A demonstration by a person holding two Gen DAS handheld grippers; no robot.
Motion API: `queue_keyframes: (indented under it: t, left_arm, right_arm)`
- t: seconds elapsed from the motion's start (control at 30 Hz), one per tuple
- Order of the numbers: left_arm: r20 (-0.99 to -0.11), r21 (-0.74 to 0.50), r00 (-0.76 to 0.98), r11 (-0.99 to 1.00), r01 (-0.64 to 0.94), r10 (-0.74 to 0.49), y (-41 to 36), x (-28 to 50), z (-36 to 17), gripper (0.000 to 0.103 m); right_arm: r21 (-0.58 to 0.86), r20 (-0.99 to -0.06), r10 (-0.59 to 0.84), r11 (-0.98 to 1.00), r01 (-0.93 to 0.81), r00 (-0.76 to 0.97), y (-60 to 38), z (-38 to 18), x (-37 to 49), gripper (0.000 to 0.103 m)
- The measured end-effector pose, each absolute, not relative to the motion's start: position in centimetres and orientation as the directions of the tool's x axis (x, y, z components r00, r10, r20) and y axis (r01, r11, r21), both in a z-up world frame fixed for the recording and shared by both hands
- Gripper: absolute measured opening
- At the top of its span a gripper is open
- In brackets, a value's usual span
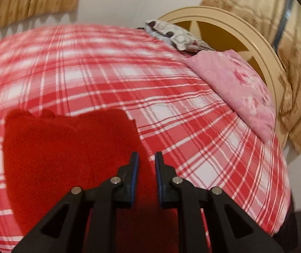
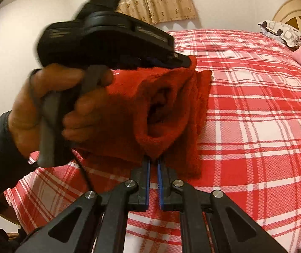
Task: Fold small clothes
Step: 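Lower the folded edge onto the sweater and open both grippers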
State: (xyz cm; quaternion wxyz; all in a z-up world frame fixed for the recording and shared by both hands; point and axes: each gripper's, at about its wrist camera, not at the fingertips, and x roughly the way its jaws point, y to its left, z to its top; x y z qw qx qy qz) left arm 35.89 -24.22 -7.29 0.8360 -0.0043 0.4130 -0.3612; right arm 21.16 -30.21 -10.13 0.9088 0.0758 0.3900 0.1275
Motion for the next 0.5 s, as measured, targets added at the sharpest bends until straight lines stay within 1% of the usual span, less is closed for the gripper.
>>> queue_keyframes:
  t: [0.1, 0.17, 0.23, 0.27, 0.3, 0.33, 0.37, 0.4, 0.43, 0.5]
  left_arm:
    - [-0.662, -0.237, 0.456, 0.744, 0.625, -0.595, -22.6, 34.1, -6.1, 0.022]
    - [-0.650, -0.206, 0.492, 0.758, 0.619, -0.579, -20.7, 33.1, -5.8, 0.028]
    - [-0.641, -0.136, 0.554, 0.790, 0.598, -0.530, -18.3, 32.1, -6.0, 0.041]
    - [-0.634, -0.108, 0.583, 0.804, 0.584, -0.509, -16.9, 31.6, -6.3, 0.044]
    - [-0.626, -0.081, 0.608, 0.817, 0.572, -0.488, -15.5, 31.1, -6.6, 0.050]
    - [-0.622, -0.059, 0.627, 0.826, 0.560, -0.469, -14.6, 30.7, -6.9, 0.053]
    - [-0.619, -0.037, 0.645, 0.837, 0.546, -0.448, -13.5, 30.3, -7.4, 0.054]
    - [-0.621, -0.033, 0.647, 0.839, 0.543, -0.443, -12.4, 29.9, -8.0, 0.054]
    - [-0.626, -0.039, 0.642, 0.840, 0.542, -0.443, -11.9, 29.7, -8.3, 0.055]
    - [-0.644, -0.060, 0.621, 0.839, 0.541, -0.447, -11.0, 29.6, -9.3, 0.058]
  right_arm:
    - [0.228, -0.693, 0.277, 0.960, -0.162, 0.665, -30.8, -9.9, 21.0, 0.006]
    - [0.226, -0.693, 0.272, 0.961, -0.158, 0.667, -31.2, -9.8, 20.4, 0.006]
    - [0.252, -0.685, 0.289, 0.955, -0.155, 0.669, -31.9, -9.7, 19.7, 0.006]
    - [0.263, -0.682, 0.287, 0.955, -0.141, 0.672, -32.3, -9.7, 19.3, 0.009]
    - [0.263, -0.679, 0.278, 0.956, -0.129, 0.680, -32.6, -9.6, 19.0, 0.021]
    - [0.267, -0.669, 0.273, 0.956, -0.120, 0.691, -32.9, -9.4, 18.7, 0.031]
    - [0.285, -0.651, 0.279, 0.952, -0.114, 0.706, -33.4, -9.2, 18.5, 0.049]
    - [0.300, -0.639, 0.285, 0.948, -0.110, 0.714, -33.6, -8.9, 18.4, 0.056]
    - [0.327, -0.622, 0.300, 0.939, -0.108, 0.723, -33.9, -8.4, 18.6, 0.056]
    - [0.340, -0.621, 0.302, 0.935, -0.099, 0.723, -33.9, -7.6, 19.6, 0.056]
